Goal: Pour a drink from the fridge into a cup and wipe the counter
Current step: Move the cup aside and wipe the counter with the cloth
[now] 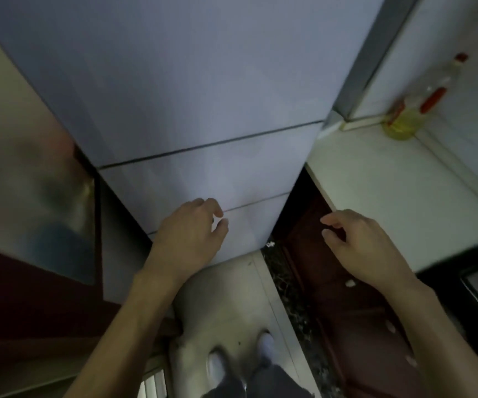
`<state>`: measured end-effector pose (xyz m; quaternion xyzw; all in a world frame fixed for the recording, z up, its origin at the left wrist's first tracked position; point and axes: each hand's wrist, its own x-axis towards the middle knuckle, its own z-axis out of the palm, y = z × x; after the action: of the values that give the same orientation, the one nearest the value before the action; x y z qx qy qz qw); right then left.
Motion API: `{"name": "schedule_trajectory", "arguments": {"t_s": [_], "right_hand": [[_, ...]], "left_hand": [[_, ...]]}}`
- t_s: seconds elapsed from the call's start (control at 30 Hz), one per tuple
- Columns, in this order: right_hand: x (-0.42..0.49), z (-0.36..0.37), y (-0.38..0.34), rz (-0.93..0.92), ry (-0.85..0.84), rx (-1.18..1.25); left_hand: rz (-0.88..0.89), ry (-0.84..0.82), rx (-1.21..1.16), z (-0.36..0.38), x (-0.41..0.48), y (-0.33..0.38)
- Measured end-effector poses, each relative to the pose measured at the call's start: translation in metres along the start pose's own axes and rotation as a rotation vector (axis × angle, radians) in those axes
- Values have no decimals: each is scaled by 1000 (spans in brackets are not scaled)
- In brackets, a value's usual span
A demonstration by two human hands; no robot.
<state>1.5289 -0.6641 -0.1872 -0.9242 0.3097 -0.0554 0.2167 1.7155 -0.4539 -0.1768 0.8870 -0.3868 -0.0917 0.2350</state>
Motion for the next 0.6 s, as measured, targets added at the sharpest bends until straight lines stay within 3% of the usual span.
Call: {"name": "schedule_trajectory", "arguments": {"t_s": [0.2,0.6], "right_hand": [[-53,-13,48,165,69,9],[-191,-66,173,401,167,86]], "left_hand": [[179,-193,65,26,-9,53],[434,-299,103,119,-61,213]]}}
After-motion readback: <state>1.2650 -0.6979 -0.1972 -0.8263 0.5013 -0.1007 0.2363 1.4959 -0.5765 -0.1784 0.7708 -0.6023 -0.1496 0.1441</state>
